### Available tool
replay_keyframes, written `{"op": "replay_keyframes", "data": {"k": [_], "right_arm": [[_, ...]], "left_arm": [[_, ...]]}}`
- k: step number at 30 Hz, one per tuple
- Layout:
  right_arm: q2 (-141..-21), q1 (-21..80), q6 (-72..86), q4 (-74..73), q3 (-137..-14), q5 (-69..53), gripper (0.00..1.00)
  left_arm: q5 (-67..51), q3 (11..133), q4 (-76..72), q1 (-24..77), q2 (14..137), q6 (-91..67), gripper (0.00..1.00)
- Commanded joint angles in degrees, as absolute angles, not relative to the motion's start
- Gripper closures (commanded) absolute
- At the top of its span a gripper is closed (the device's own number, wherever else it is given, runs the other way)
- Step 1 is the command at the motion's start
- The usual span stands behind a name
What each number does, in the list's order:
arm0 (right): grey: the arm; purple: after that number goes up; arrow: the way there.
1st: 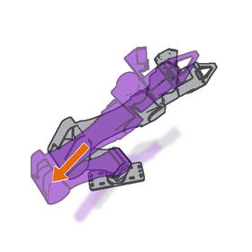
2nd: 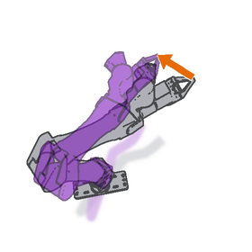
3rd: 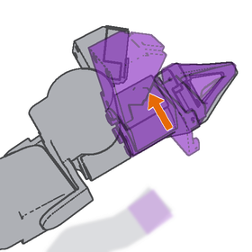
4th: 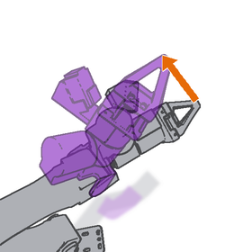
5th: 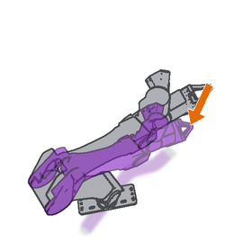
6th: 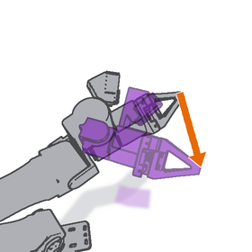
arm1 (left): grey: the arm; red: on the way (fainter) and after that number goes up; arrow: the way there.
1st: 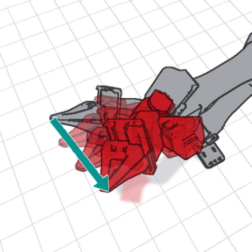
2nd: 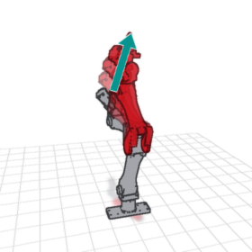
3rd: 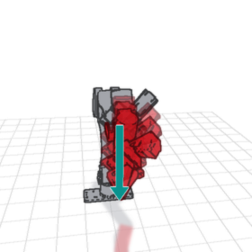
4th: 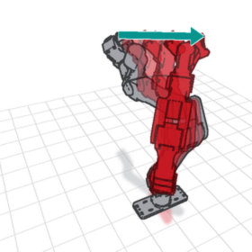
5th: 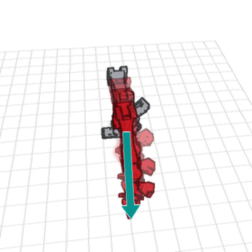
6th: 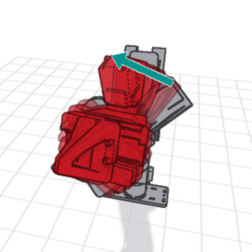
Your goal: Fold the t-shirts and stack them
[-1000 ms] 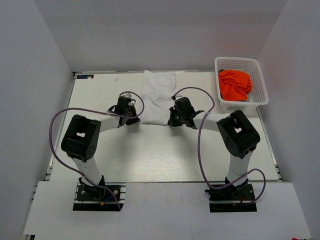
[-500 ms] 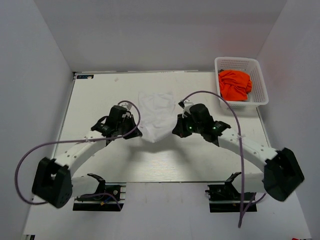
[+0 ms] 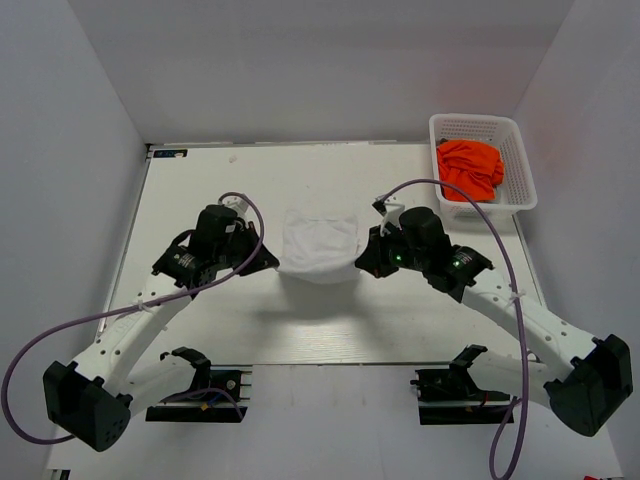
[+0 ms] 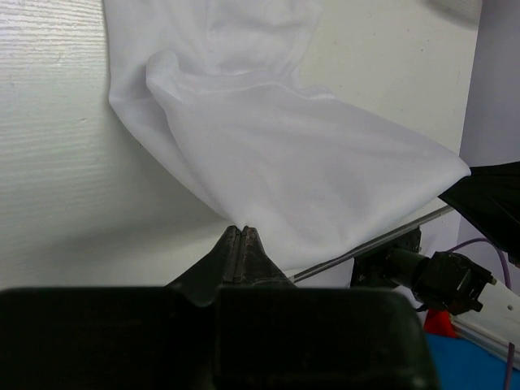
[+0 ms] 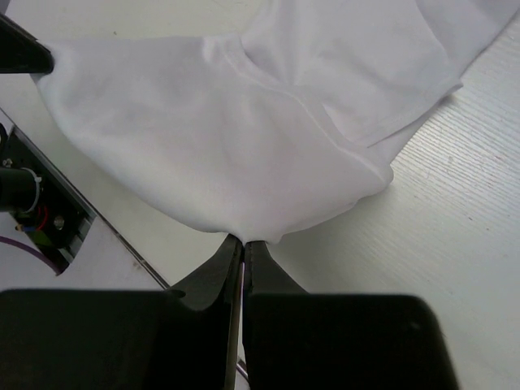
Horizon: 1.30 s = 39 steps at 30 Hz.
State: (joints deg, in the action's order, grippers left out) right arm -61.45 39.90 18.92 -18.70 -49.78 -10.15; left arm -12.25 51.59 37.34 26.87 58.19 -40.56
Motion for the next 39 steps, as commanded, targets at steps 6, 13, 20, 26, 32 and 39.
{"op": "replay_keyframes", "data": {"k": [6, 13, 20, 26, 32, 39], "right_arm": [[-65.39, 38.93, 19.33, -17.32, -54.31, -6.25, 1.00], [-70.57, 35.69, 21.62, -15.74, -58.53, -0.26, 1.00], [-77.07, 32.96, 21.80, -14.24, -62.05, -5.09, 1.00], [-83.39, 28.84, 22.50, -10.82, -64.33, -10.89, 1.00], [-92.44, 24.27, 23.73, -8.80, -68.90, -17.92, 1.00], [-105.96, 19.87, 23.38, -7.21, -77.25, -25.65, 1.00]], "left_arm": [[-4.32, 52.47, 29.63, 27.07, 58.80, -42.89, 1.00], [3.33, 57.91, 25.50, 25.84, 67.75, -43.68, 1.00], [6.59, 64.50, 24.87, 25.84, 77.86, -43.15, 1.00], [12.03, 70.22, 25.32, 25.31, 85.15, -43.15, 1.00], [16.17, 76.89, 24.52, 24.18, 93.41, -42.63, 1.00], [13.89, 91.46, 27.68, 21.45, 110.81, -42.10, 1.00]]}}
